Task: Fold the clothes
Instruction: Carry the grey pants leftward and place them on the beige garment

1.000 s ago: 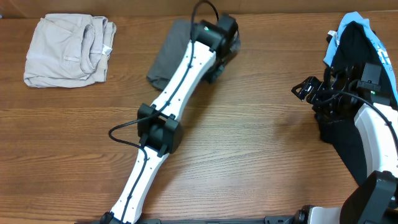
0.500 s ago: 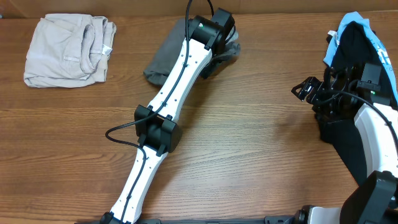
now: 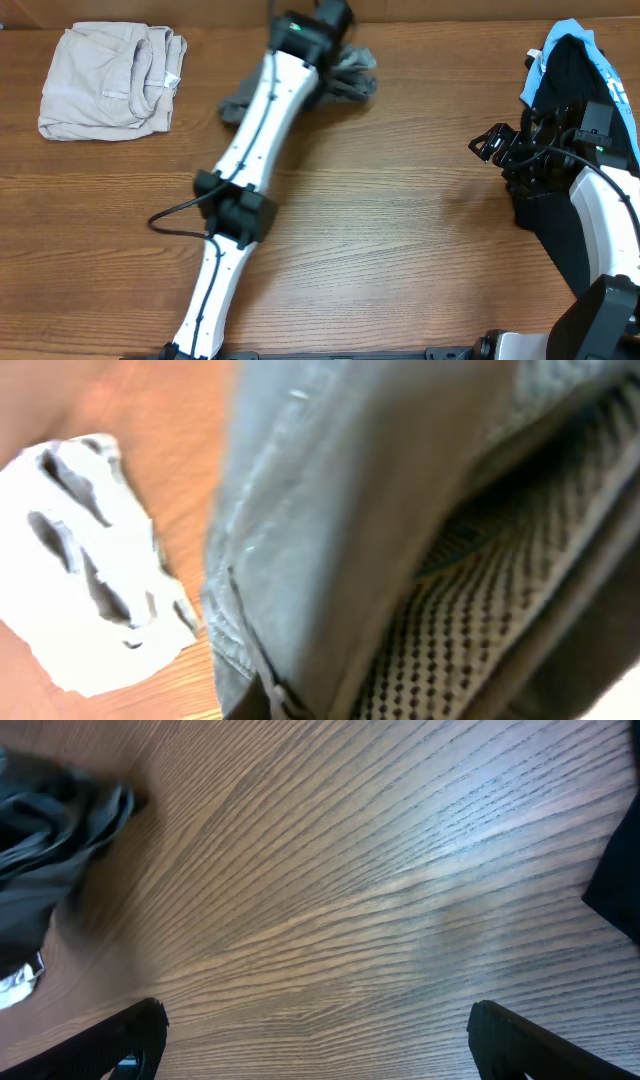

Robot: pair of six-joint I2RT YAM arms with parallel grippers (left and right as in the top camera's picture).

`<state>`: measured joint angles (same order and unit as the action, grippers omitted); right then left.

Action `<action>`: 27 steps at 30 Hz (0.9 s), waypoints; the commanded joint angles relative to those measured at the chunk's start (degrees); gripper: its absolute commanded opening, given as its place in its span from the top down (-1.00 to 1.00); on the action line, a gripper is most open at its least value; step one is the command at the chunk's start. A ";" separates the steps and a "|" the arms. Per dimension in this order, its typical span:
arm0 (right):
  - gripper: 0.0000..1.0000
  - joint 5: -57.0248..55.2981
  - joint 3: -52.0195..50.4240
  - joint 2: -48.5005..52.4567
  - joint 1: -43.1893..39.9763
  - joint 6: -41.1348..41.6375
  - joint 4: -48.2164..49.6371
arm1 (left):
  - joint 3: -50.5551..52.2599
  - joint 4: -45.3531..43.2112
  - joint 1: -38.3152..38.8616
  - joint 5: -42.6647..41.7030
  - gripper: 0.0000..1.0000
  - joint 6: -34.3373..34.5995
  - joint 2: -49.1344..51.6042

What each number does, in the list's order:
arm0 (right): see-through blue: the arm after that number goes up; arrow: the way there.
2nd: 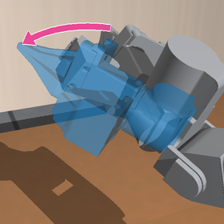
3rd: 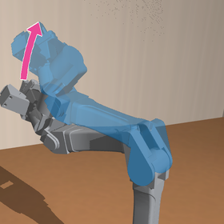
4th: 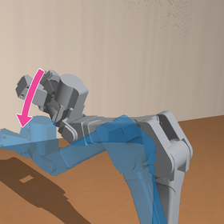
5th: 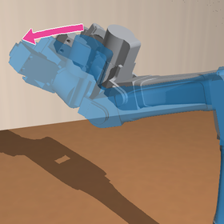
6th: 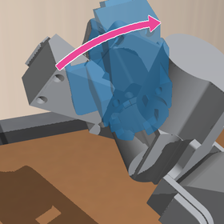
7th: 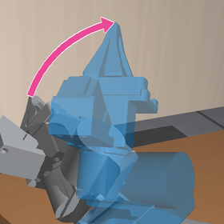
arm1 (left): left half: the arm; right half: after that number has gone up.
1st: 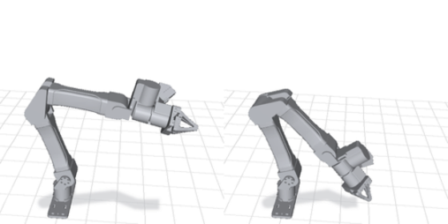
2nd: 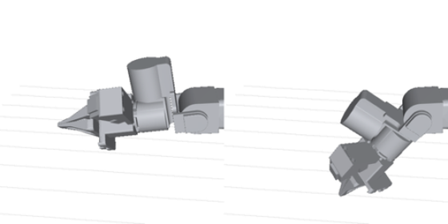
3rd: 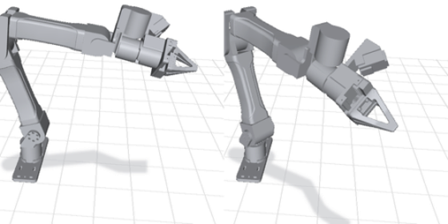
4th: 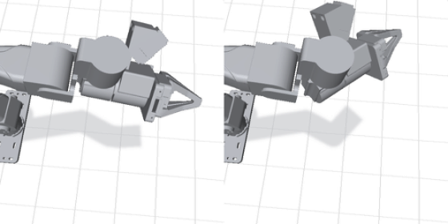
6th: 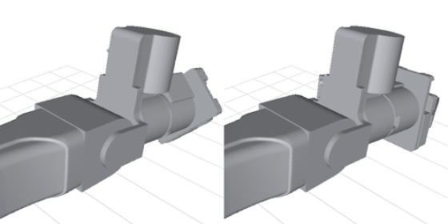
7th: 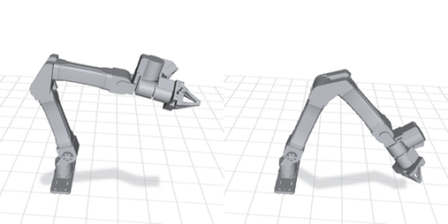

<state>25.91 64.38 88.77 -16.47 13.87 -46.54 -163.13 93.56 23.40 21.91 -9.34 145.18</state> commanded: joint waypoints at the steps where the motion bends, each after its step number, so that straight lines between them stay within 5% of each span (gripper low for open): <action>1: -1.00 -0.13 0.17 -0.11 0.00 -0.22 0.11 | -1.79 -0.37 -3.69 0.92 0.92 0.42 -6.27; 19: -1.00 -0.17 0.17 -0.11 0.00 -0.46 -0.74 | -1.77 -1.99 -13.44 2.69 0.92 1.42 -6.47; 27: -1.00 -0.17 0.17 -0.11 0.00 -0.44 -1.40 | -2.12 -9.49 -19.28 7.17 0.92 8.61 -12.72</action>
<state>25.91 64.38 88.77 -16.47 13.87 -47.83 -163.76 87.02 6.09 23.83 -5.98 140.05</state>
